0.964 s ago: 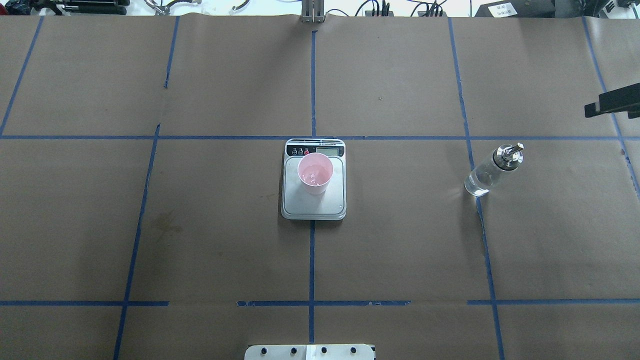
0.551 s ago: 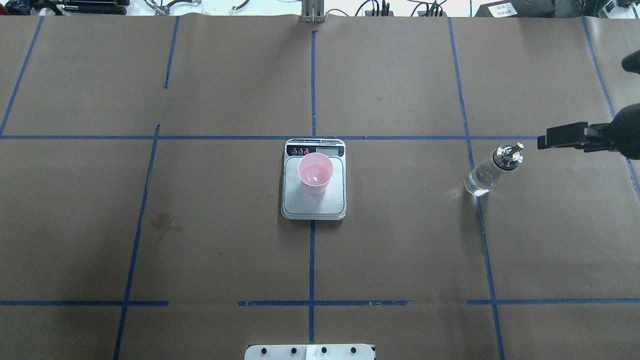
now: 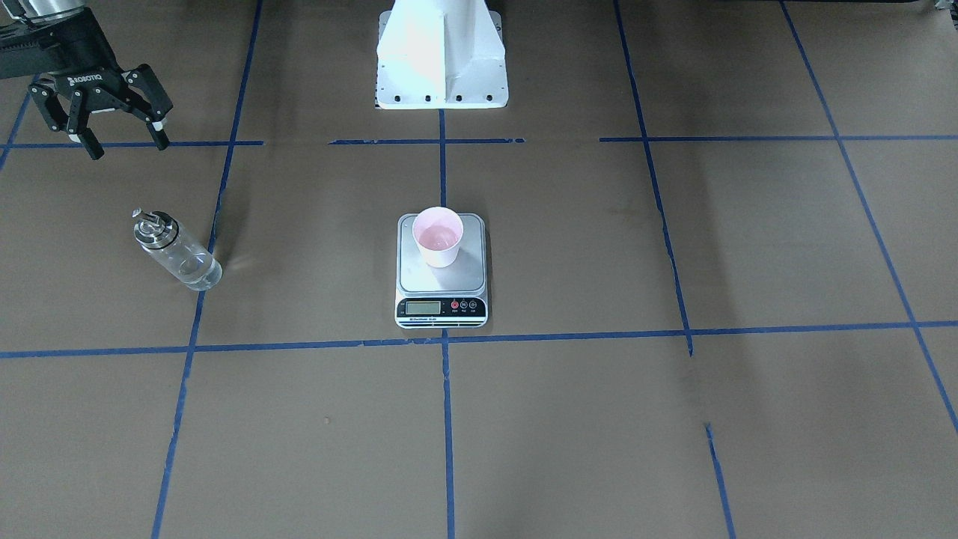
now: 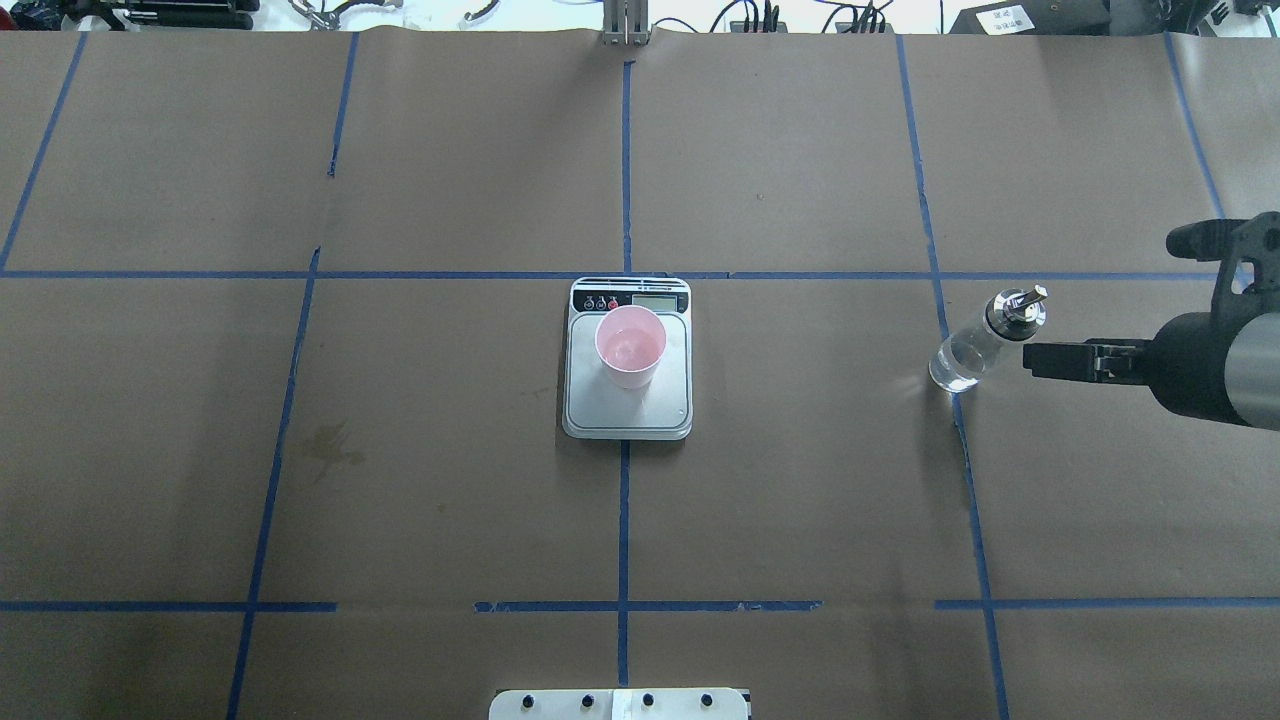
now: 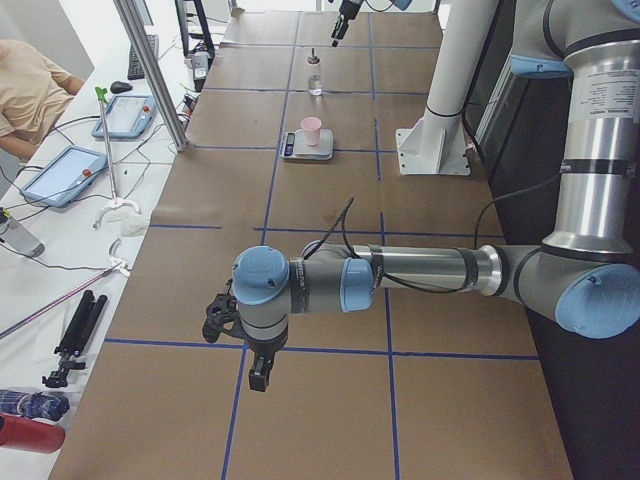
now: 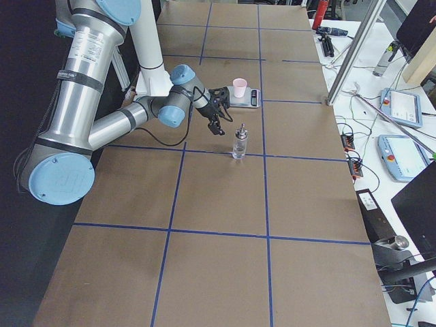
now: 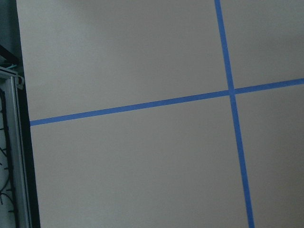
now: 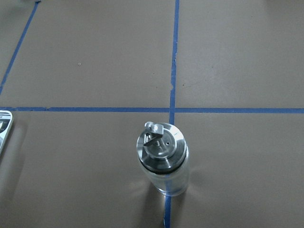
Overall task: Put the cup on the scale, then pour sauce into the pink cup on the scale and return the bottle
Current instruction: 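Reach the right gripper to the glass sauce bottle's neck, then close the right gripper on the bottle neck and lift it, then carry the bottle with the right gripper over the pink cup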
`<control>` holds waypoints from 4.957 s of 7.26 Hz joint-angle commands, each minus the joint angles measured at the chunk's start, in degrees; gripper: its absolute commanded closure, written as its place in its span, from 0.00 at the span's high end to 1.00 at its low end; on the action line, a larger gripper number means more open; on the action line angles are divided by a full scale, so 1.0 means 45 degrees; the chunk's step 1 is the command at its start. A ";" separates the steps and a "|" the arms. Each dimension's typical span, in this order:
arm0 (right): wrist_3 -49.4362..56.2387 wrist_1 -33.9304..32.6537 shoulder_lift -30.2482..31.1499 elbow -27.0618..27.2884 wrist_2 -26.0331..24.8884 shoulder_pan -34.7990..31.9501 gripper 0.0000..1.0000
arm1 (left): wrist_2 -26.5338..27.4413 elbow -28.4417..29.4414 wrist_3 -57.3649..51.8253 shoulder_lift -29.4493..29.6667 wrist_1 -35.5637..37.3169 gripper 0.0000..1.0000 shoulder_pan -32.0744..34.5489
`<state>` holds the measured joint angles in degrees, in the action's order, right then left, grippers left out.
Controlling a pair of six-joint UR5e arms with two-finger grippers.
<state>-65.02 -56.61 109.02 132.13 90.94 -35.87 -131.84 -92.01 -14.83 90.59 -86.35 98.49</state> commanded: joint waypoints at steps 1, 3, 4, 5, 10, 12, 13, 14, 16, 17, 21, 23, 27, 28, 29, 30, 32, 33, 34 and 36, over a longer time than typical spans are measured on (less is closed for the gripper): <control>-0.0042 0.1379 0.0109 -0.1287 -0.2191 0.0975 1.00 | -0.0194 -0.0353 0.0112 -0.0013 -0.0011 1.00 -0.0556; -0.0101 0.3125 -0.0027 -0.2543 -0.2842 0.1135 1.00 | -0.0194 -0.0530 0.0132 -0.0013 -0.0011 1.00 -0.0695; -0.0101 0.3127 -0.0144 -0.2642 -0.3136 0.1232 1.00 | -0.0194 -0.0531 0.0132 -0.0013 -0.0030 1.00 -0.0714; -0.0120 0.3166 -0.0319 -0.2895 -0.3719 0.1427 1.00 | -0.0194 -0.0531 0.0132 -0.0013 -0.0011 1.00 -0.0908; -0.0121 0.3186 -0.1822 -0.4437 -0.5110 0.2033 1.00 | -0.0194 -0.0589 0.0132 0.0006 0.0009 1.00 -0.1008; -0.0121 0.3186 -0.2370 -0.5199 -0.5307 0.2034 1.00 | -0.0194 -0.0589 0.0132 -0.0013 0.0009 1.00 -0.1046; -0.0121 0.3186 -0.2468 -0.5299 -0.5443 0.2034 1.00 | -0.0194 -0.0589 0.0132 -0.0013 0.0009 1.00 -0.1047; -0.0121 0.3186 -0.2566 -0.5512 -0.5521 0.2054 1.00 | -0.0194 -0.0570 0.0132 -0.0013 0.0009 1.00 -0.1066; -0.0101 0.3205 -0.3209 -0.6253 -0.5795 0.2034 1.00 | -0.0194 -0.0589 0.0132 -0.0013 0.0009 1.00 -0.1086; -0.0101 0.3206 -0.3231 -0.6334 -0.5796 0.2034 0.99 | -0.0194 -0.0570 0.0132 -0.0013 0.0009 1.00 -0.1086; -0.0121 0.3283 -0.3231 -0.6257 -0.5854 0.2054 0.16 | -0.0194 -0.0589 0.0132 -0.0013 0.0009 1.00 -0.1105; -0.0082 0.4103 -0.3134 -0.6199 -0.5912 0.2015 0.00 | -0.0194 -0.0608 0.0132 -0.0013 0.0009 1.00 -0.1105; 0.3460 0.4046 -0.3348 -0.5945 -0.6672 0.2015 0.00 | -0.0214 -0.0686 0.0073 0.0006 -0.0030 1.00 -0.1125; 0.3782 0.3929 -0.3677 -0.6002 -0.6713 0.2092 0.00 | -0.0214 -0.0706 0.0073 -0.0013 -0.0030 1.00 -0.1125; 0.4192 0.3561 -0.4338 -0.6041 -0.7081 0.2074 0.00 | -0.0214 -0.0745 0.0073 0.0006 -0.0011 1.00 -0.1163; 0.5337 0.3209 -0.4692 -0.6003 -0.7742 0.2131 0.00 | -0.0233 -0.0919 0.0092 0.0006 0.0009 1.00 -0.1183; 0.7666 0.0857 -0.6211 -0.5906 -0.8838 0.2268 0.00 | -0.0233 -0.0980 0.0093 0.0006 0.0009 1.00 -0.1183; 0.7692 -0.1381 -0.7438 -0.5866 -0.8978 0.2288 0.00 | -0.0253 -0.0980 0.0112 0.0006 0.0028 1.00 -0.1183; 0.7692 -0.3144 -0.8745 -0.5827 -0.9385 0.2424 0.00 | -0.0504 -0.0960 0.0112 -0.0013 0.0067 1.00 -0.1183; 0.7924 -0.3902 -0.9110 -0.5517 -0.9719 0.2600 0.00 | -0.0663 -0.0941 0.0132 -0.0013 0.0126 1.00 -0.1183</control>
<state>-30.25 -71.25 69.57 106.27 48.50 -24.68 -134.45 -96.32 -14.27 90.54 -85.93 93.17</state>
